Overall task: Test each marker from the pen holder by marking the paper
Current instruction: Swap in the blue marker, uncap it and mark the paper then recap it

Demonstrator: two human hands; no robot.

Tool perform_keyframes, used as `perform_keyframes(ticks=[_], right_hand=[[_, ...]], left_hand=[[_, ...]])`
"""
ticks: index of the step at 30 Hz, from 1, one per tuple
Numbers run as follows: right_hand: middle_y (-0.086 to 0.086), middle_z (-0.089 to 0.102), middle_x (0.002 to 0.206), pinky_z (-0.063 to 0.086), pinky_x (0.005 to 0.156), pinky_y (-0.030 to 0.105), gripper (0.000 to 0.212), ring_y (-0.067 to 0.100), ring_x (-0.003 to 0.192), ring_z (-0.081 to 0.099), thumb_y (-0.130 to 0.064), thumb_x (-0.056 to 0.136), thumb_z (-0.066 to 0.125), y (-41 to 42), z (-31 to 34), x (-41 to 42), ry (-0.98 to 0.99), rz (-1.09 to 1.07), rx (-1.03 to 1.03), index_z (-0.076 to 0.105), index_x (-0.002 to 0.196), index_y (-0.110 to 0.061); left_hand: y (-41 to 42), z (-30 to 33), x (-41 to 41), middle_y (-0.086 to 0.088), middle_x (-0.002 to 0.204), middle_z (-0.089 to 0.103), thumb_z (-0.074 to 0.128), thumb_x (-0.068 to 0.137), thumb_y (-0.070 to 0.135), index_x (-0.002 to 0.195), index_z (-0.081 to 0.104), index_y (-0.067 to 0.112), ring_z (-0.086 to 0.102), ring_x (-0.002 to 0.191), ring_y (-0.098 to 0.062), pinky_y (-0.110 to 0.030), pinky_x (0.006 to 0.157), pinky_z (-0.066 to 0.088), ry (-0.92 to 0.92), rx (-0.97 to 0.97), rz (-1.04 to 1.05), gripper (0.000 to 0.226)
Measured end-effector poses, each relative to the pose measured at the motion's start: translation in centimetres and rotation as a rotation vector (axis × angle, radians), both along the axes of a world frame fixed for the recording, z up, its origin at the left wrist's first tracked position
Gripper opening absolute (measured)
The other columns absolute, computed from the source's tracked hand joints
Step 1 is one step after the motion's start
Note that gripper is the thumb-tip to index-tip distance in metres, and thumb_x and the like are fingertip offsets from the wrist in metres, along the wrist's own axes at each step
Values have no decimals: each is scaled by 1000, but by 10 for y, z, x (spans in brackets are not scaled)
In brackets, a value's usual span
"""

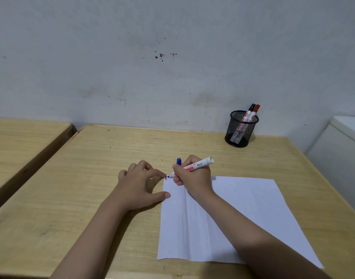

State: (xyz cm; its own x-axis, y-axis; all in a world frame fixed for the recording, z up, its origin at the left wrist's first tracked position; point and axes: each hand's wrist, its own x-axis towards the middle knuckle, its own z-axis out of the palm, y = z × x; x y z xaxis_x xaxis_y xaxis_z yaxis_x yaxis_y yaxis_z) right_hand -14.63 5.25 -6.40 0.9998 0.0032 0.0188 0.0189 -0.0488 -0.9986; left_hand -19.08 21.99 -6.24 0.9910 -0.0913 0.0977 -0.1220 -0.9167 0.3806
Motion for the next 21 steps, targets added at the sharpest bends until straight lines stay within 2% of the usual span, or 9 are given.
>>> perform_keyframes(ticks=[7, 10, 13, 17, 19, 21], right_hand=[[17, 57, 57, 49, 47, 29, 28, 20, 44, 60, 0, 74, 66, -1, 2, 0, 40, 25, -1, 44, 60, -11], [12, 62, 56, 51, 47, 29, 26, 20, 46, 63, -3, 77, 68, -3, 3, -2, 13, -20, 97, 47, 63, -8], [8, 65, 56, 53, 51, 30, 25, 17, 49, 65, -12, 82, 70, -6, 5, -3, -19, -149, 245, 49, 69, -7], [4, 70, 63, 54, 56, 32, 24, 13, 56, 67, -33, 82, 68, -8, 0, 0, -63, -343, 201, 51, 70, -21], [5, 68, 68, 50, 53, 28, 21, 8, 54, 61, -36, 83, 66, -9, 1, 1, -76, -377, 182, 53, 75, -21], [4, 61, 70, 43, 50, 19, 20, 2, 49, 52, -33, 86, 63, -10, 2, 1, -86, -391, 187, 53, 84, -15]], left_hand=[[0, -1, -1, 15, 110, 40, 47, 53, 79, 112, 51, 52, 35, 104, -7, -33, 87, 20, -6, 8, 3, 64], [-1, 0, -1, 15, 110, 39, 49, 54, 78, 112, 51, 52, 35, 104, -7, -33, 88, 20, -6, 8, 1, 63], [-2, 0, -1, 14, 110, 40, 54, 57, 74, 111, 52, 50, 34, 105, -8, -33, 89, 19, 5, -9, 5, 59], [-4, 10, 6, 13, 108, 41, 60, 58, 67, 105, 53, 47, 37, 105, -8, -32, 91, 20, 111, 8, -17, 52], [-8, 16, 15, 13, 104, 48, 64, 61, 61, 97, 55, 41, 46, 101, -8, -33, 93, 28, 157, -91, -14, 43], [-16, 21, 26, 12, 100, 57, 68, 66, 52, 94, 55, 35, 59, 90, -9, -37, 88, 47, 132, -286, 15, 34]])
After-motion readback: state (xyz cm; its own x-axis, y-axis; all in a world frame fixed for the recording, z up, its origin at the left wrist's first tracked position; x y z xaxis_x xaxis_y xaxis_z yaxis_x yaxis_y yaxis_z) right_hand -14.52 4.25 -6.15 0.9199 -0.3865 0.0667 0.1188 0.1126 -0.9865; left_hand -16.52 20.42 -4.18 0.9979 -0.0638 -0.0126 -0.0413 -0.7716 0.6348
